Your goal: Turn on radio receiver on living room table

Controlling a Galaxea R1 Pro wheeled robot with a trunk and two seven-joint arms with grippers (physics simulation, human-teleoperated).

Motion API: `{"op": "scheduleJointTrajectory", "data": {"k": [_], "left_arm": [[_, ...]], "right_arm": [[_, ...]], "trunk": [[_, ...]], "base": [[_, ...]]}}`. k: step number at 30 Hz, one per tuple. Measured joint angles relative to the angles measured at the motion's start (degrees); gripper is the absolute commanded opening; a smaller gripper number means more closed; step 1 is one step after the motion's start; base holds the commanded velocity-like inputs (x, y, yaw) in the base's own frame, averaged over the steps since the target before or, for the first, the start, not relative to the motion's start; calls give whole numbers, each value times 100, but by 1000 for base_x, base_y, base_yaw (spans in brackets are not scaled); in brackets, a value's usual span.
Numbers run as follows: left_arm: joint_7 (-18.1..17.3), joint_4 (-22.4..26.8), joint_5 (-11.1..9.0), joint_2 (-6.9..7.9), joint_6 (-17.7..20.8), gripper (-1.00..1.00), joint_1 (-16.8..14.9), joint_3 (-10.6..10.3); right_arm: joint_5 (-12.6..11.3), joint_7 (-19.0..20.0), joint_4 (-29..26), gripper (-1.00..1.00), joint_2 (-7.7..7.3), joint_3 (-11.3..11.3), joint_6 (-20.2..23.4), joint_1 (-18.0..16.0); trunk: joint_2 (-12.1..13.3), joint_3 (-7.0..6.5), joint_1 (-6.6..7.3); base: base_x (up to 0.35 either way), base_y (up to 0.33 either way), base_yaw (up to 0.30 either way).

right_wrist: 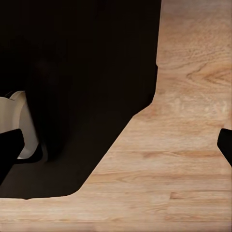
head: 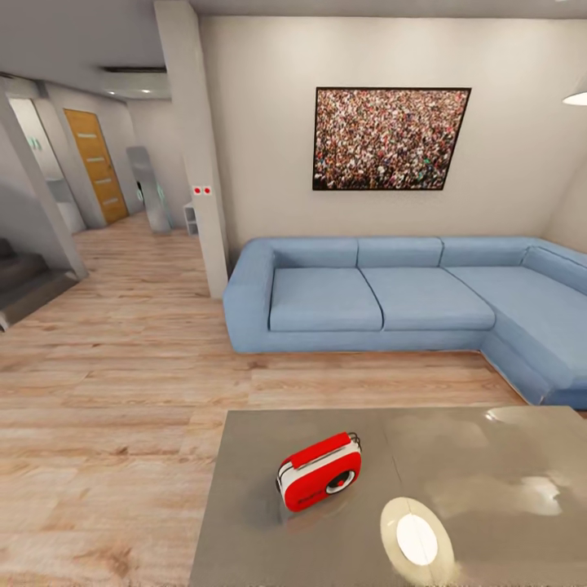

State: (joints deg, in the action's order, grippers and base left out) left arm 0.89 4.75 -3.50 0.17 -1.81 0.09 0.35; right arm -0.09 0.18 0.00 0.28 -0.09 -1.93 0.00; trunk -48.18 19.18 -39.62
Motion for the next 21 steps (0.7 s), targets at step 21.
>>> {"op": "scheduleJointTrajectory", "data": {"k": [21], "left_arm": [[-1,7,-1,9,-3,100,0,4]], "right_arm": [[0,0,0,100,3,0,0,0]], "trunk": [[0,193,0]], "base": [[0,0,0]]}}
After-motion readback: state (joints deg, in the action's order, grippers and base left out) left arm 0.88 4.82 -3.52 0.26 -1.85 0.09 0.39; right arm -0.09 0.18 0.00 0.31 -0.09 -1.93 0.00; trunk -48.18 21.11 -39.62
